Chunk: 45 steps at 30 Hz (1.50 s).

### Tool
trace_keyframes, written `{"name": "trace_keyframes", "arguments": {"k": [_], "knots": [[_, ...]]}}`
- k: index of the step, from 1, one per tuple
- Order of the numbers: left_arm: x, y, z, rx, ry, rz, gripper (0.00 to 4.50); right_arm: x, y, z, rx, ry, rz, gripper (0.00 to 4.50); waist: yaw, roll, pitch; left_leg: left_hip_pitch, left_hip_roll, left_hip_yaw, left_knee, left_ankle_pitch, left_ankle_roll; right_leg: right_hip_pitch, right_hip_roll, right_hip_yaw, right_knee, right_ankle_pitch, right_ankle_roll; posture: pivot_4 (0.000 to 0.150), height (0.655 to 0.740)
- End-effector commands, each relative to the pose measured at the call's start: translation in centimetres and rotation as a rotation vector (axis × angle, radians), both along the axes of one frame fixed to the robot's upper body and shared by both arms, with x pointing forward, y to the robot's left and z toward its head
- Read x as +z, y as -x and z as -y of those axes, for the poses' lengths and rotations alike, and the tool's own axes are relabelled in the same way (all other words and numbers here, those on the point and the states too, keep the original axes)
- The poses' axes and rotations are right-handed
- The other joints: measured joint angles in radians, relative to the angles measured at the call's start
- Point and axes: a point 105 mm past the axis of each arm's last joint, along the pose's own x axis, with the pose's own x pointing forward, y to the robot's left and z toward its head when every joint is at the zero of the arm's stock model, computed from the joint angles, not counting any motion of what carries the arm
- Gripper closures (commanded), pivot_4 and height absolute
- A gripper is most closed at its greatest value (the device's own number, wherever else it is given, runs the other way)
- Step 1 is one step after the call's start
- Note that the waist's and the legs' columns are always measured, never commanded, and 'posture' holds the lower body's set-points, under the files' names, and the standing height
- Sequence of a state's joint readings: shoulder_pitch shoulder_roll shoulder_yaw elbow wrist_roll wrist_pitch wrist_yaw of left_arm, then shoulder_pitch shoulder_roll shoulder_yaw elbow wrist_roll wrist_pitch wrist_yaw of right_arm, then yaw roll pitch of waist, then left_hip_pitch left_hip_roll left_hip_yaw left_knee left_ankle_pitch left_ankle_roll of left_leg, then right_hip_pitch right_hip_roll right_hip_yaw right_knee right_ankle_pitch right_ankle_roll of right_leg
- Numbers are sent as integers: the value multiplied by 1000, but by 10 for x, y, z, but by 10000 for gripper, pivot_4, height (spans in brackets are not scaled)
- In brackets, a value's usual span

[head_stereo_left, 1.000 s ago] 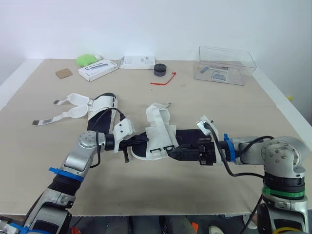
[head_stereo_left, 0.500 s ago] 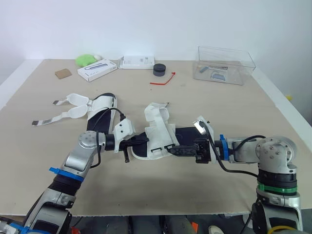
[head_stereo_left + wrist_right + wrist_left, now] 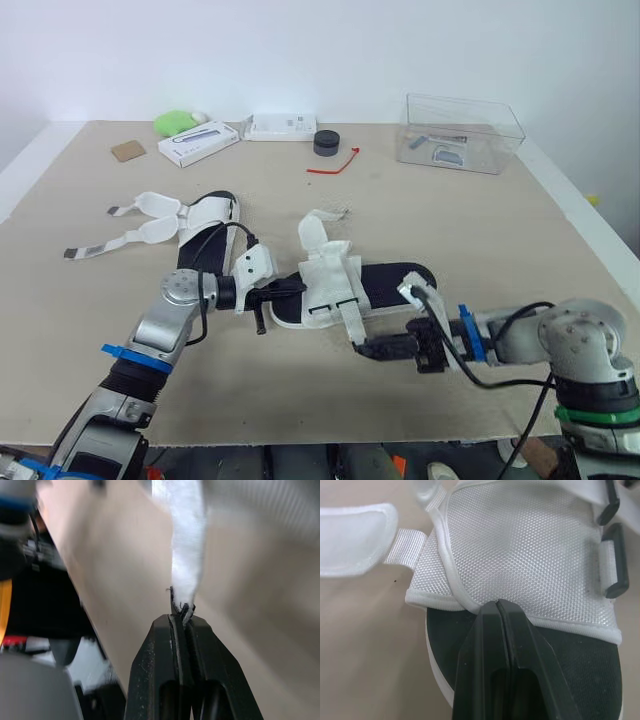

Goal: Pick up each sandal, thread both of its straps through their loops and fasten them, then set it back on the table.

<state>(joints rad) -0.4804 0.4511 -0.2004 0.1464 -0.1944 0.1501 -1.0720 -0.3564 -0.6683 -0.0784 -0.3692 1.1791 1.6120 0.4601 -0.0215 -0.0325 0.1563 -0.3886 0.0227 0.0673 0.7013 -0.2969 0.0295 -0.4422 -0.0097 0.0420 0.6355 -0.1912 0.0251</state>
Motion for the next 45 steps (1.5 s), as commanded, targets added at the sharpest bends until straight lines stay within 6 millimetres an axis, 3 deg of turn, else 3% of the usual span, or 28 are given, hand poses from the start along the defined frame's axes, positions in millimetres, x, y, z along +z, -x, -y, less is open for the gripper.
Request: {"name": "trace_keyframes", "arguments": {"k": [1, 18, 32, 35, 39, 42, 43, 45], "knots": [[-4, 4, 4, -18, -14, 1, 45000, 4, 10, -3, 48, -1, 21, 44126, 0, 0, 0, 0, 0, 0, 0, 0, 0, 0, 0, 0, 0, 0, 0, 1500, 7400], [-6, 5, 7, -27, -16, -1, 45000, 7, 45, 10, 151, 59, 8, 44126, 1, 0, 0, 0, 0, 0, 0, 0, 0, 0, 0, 0, 0, -2, 3, 1500, 7400], [-8, 5, 7, -28, -19, -5, 45000, 17, 44, 18, 146, 70, 62, 44126, 1, 0, 0, 0, -1, 0, 0, 0, 0, 0, -1, -1, -1, -2, 3, 1500, 7400], [-7, 4, 8, -29, -18, -4, 45000, 21, 44, 19, 155, 58, 76, 34709, 1, 0, 0, 0, -1, 0, 0, 0, 0, 0, -1, 0, -1, -2, 3, 1500, 7400], [-7, 3, 8, -32, -19, -2, 45000, 23, 48, 29, 187, 127, 100, 15859, 2, -1, 0, -1, -2, 0, 0, 0, 0, 0, -2, -1, -1, -2, 4, 1500, 7400], [-6, 2, 9, -34, -19, 1, 45000, 11, 46, 50, 272, 333, 217, 2872, 6, 3, -1, -1, -3, -1, 0, 0, 0, 0, -4, -2, -1, -4, 6, 1500, 7400], [-6, 2, 9, -35, -19, 2, 45000, 10, 40, 54, 301, 376, 294, 508, 6, 2, -1, -1, -3, 0, 0, -1, 1, 0, -5, -3, -1, -5, 9, 1500, 7400], [-6, 1, 10, -36, -18, 4, 45000, 16, 26, 54, 348, 388, 457, 508, 5, 2, -1, 0, -3, 1, 0, -1, 1, 0, -5, -3, -2, -5, 10, 1500, 7400]]}}
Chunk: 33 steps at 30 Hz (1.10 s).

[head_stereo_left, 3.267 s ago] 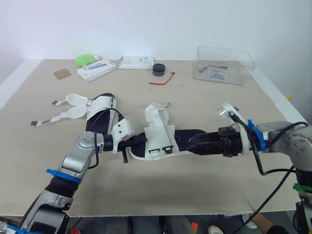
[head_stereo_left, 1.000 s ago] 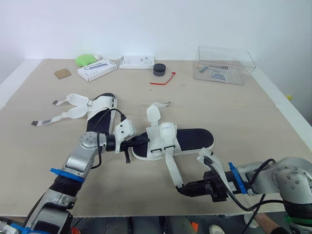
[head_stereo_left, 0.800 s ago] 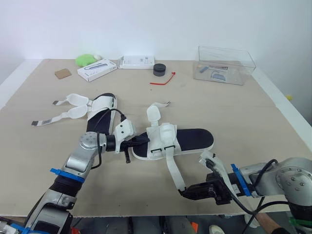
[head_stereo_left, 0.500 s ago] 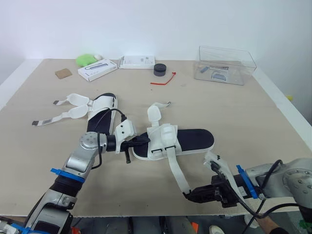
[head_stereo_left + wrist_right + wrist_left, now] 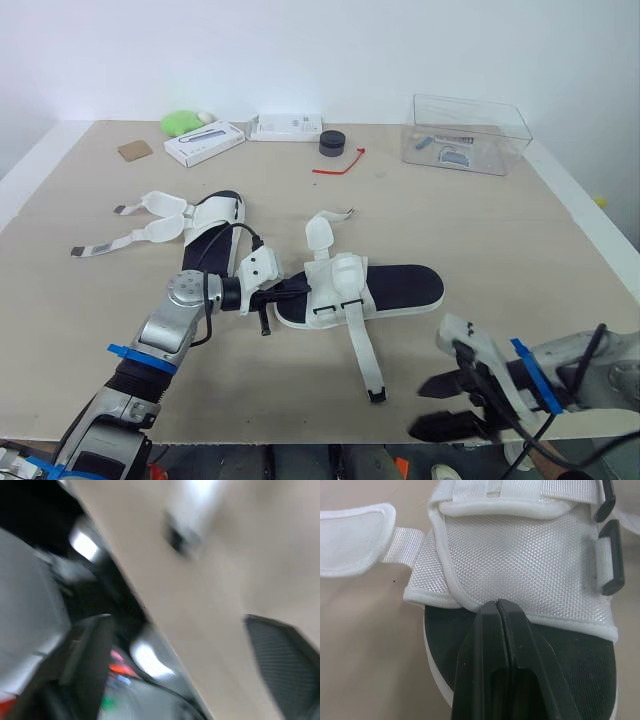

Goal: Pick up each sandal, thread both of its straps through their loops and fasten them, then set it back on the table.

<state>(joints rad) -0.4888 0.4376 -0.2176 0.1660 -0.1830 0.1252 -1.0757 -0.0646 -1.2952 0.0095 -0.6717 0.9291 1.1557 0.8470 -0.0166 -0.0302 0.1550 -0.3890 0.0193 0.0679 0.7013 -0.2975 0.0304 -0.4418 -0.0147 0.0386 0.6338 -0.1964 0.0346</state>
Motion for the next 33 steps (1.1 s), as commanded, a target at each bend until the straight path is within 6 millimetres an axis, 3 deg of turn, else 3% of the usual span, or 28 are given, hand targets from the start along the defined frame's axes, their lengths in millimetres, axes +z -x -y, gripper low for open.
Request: {"name": "trace_keyframes", "arguments": {"k": [1, 5, 7, 10, 13, 16, 23, 28, 32, 33], "knots": [[-3, 0, 4, -15, -12, -2, 45000, 16, -26, -8, 185, -7, 326, 508, 0, 0, 0, 0, 0, 0, 0, 0, 0, 0, 0, 0, 0, 0, 1, 1500, 7400], [-2, -1, 5, -16, -9, 1, 45000, 29, -45, -27, 463, -32, 711, 508, 0, 0, 0, 0, -1, 1, 2, 0, 0, 1, 0, 0, 0, 1, 2, 1500, 7400], [-2, -2, 5, -15, -8, 2, 45000, 30, -48, -32, 557, -43, 819, 508, 0, 0, 0, 0, -1, 1, 3, 0, 0, 1, 0, 0, 0, 2, 2, 1500, 7400], [-1, -1, 5, -14, -7, 4, 45000, 27, -50, -36, 658, -52, 941, 508, 1, 0, 0, 0, -2, 1, 3, 0, 0, 1, -1, 1, 0, 2, 2, 1500, 7400], [-1, -2, 2, -9, -9, 4, 45000, 18, -50, -40, 983, 33, 1258, 508, 1, 0, 0, 0, -4, 2, 3, 0, 1, 1, -2, 2, 0, 4, -1, 1500, 7400], [0, -1, 2, -8, -7, 5, 45000, 8, -54, -43, 1197, 62, 1482, 508, -2, -1, 0, 2, -5, 6, 3, 0, 1, 1, -3, 4, 0, 4, 1, 1500, 7400], [1, -2, 2, -12, -9, 5, 45000, 11, -53, -55, 1323, -47, 1670, 508, -2, -1, 0, 4, -6, 10, 3, 0, 1, 1, -4, 9, 1, 6, -1, 1500, 7400], [2, 0, 2, -14, -12, 4, 45000, 27, -48, -73, 1325, -163, 1793, 508, -3, -1, 0, 5, -6, 10, 3, 0, 2, 1, -4, 9, 2, 6, -1, 1500, 7400], [1, 0, 0, -13, -16, 2, 45000, 32, -48, -81, 1314, -205, 1786, 508, -4, -1, 0, 6, -5, 11, 3, 0, 2, 1, -4, 10, 4, 6, -2, 1500, 7400], [1, -1, 0, -12, -16, 2, 45000, 30, -50, -81, 1326, -191, 1770, 2773, -3, -1, 0, 6, -5, 11, 3, 0, 2, 1, -4, 10, 4, 5, -2, 1500, 7400]]}}
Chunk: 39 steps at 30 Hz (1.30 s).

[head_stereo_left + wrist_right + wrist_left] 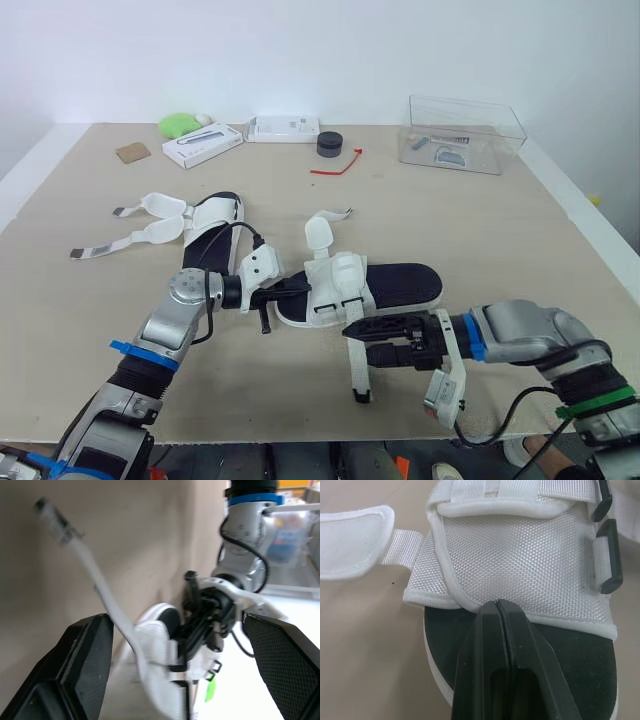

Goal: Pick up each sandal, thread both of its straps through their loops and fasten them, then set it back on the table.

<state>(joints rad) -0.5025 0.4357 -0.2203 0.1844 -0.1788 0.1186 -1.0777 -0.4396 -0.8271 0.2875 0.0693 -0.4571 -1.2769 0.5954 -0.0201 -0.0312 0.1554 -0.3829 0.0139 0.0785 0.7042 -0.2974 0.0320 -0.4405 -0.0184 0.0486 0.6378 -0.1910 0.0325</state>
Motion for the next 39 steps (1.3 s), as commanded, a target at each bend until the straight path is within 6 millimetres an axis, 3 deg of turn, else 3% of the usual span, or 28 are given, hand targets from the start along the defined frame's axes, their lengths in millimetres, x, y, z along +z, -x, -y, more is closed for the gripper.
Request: {"name": "trace_keyframes", "arguments": {"k": [1, 2, 8, 10, 15, 20, 26, 31, 35, 39], "knots": [[1, 2, 0, -10, -11, -1, 45000, 7, 0, -4, 14, -5, 6, 5501, 0, 0, 0, 0, 0, 0, 0, 0, 0, 0, 0, 0, 0, 0, 0, 1500, 7400], [1, 2, 0, -9, -10, -1, 45000, 5, -1, -3, 6, 12, 1, 7769, 0, 0, 0, 0, 0, 0, 0, 0, 0, 0, 0, 0, 1, 0, 0, 1500, 7400], [1, 1, 0, -3, -7, -2, 45000, -6, -10, 1, -53, 85, -45, 37658, 0, 0, 0, 1, 0, 1, 0, 0, 0, 0, 0, 0, 1, 0, 0, 1500, 7400], [0, 1, -1, -2, -9, -4, 45000, -9, -11, 3, -61, 105, -60, 44695, 0, 0, 0, 1, 0, 1, 0, 0, 0, 0, 0, 1, 2, 0, 0, 1500, 7400], [0, 1, -1, 2, -6, -4, 45000, -14, -14, 6, -123, 86, -154, 44695, 0, 0, 0, 2, 0, 1, 0, 0, 0, 0, 0, 1, 2, -1, -1, 1500, 7400], [0, 1, -1, 2, -7, -6, 45000, 1, -19, 3, -307, -180, -580, 44695, 0, -1, 0, 4, 0, 0, 0, 0, 1, 2, -1, 1, 4, -2, -2, 1500, 7400], [0, 0, -1, 3, -9, -6, 45000, 41, -39, -9, -454, -472, -1055, 44695, 0, -1, 0, 8, 0, 0, 0, 1, 2, 4, -4, 0, 7, -1, -2, 1500, 7400], [0, 0, 0, -2, -9, -7, 45000, 45, -52, -9, -571, -562, -1356, 44695, 0, -1, 0, 8, 0, -1, 0, 1, 2, 4, -4, -1, 7, -1, -3, 1500, 7400], [0, -1, 1, -5, -9, -7, 45000, 49, -73, -4, -690, -646, -1510, 44695, 0, -1, 0, 6, 0, 0, 0, 1, 2, 2, -4, -1, 7, -1, -3, 1500, 7400], [0, -1, 1, -5, -9, -7, 45000, 49, -80, -3, -749, -662, -1582, 44695, 0, -1, 0, 5, 0, 0, 0, 1, 2, 2, -3, -2, 7, -1, -2, 1500, 7400]]}}
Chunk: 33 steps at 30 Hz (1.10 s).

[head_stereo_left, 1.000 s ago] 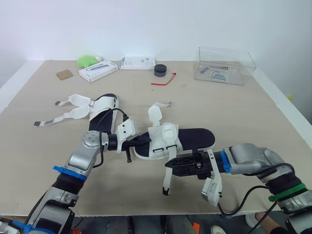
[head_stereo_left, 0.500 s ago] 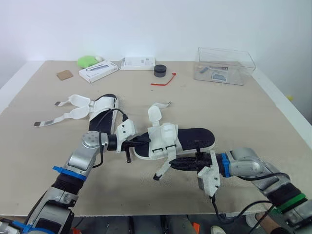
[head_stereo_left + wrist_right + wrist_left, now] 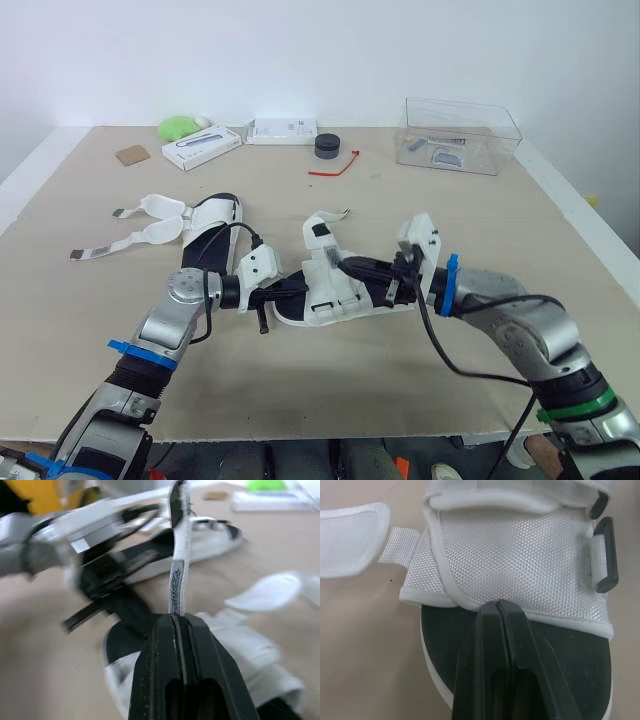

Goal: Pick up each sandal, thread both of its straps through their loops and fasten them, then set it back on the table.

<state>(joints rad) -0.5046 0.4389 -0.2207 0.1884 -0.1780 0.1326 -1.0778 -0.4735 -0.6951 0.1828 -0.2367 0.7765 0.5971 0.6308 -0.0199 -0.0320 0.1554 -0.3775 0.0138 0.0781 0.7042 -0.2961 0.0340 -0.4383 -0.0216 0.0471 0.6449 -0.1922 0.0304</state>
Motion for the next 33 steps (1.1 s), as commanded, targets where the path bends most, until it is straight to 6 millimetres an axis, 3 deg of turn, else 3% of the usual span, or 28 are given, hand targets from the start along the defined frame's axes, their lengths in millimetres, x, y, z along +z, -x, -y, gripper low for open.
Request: {"name": "trace_keyframes", "arguments": {"k": [1, 3, 10, 18, 21, 26, 28, 32, 33], "knots": [[2, 0, 3, -13, -2, 7, 45000, 11, -8, 4, -53, -33, -44, 44695, 0, 0, 0, 0, 0, 0, 0, 0, 0, 0, 1, 0, 0, 0, 0, 1500, 7400], [1, 1, 2, -10, 0, 6, 45000, 15, -21, 7, -121, -69, -99, 44695, 0, 0, 0, -1, 0, 0, 0, 0, 0, -1, 1, 0, 0, 0, 0, 1500, 7400], [0, 3, 3, -10, 1, 5, 45000, 7, -30, 10, -168, 2, -196, 44695, -1, 0, 0, -3, 0, 0, 0, 0, 0, -2, 1, 1, 0, 0, 1, 1500, 7400], [-1, 5, 3, -9, 0, 2, 45000, -1, -28, 10, -177, 41, -248, 44695, -1, 0, 0, -4, 0, 0, 0, 0, 0, -3, 1, 0, -1, 0, 1, 1500, 7400], [-2, 6, 4, -9, 1, 1, 45000, 3, -32, 13, -199, 47, -221, 36024, -1, 0, 0, -5, 0, -1, 0, 0, 0, -3, 1, 0, -1, 0, 1, 1500, 7400], [-2, 5, 5, -10, 2, 1, 45000, 28, -38, 19, -228, 97, -11, 12011, -1, 0, 0, -7, -1, -1, 0, 0, 0, -4, 1, 0, -1, 0, 2, 1500, 7400], [-2, 5, 5, -12, 3, 2, 45000, 37, -40, 18, -230, 86, 28, 12011, -1, 0, 0, -7, -1, -1, 0, 0, 1, -5, 1, 0, -2, 0, 2, 1500, 7400], [-1, 5, 7, -17, 5, 4, 45000, 67, -39, -4, -148, 44, 144, 12011, -1, 0, 0, -8, -1, -1, 0, 0, 1, -5, 1, 0, -2, 0, 3, 1500, 7400], [-1, 5, 8, -18, 7, 5, 45000, 69, -38, -11, -121, 34, 137, 14370, -1, 0, 0, -8, -1, -1, 0, 0, 1, -5, 1, 0, -2, 0, 3, 1500, 7400]]}}
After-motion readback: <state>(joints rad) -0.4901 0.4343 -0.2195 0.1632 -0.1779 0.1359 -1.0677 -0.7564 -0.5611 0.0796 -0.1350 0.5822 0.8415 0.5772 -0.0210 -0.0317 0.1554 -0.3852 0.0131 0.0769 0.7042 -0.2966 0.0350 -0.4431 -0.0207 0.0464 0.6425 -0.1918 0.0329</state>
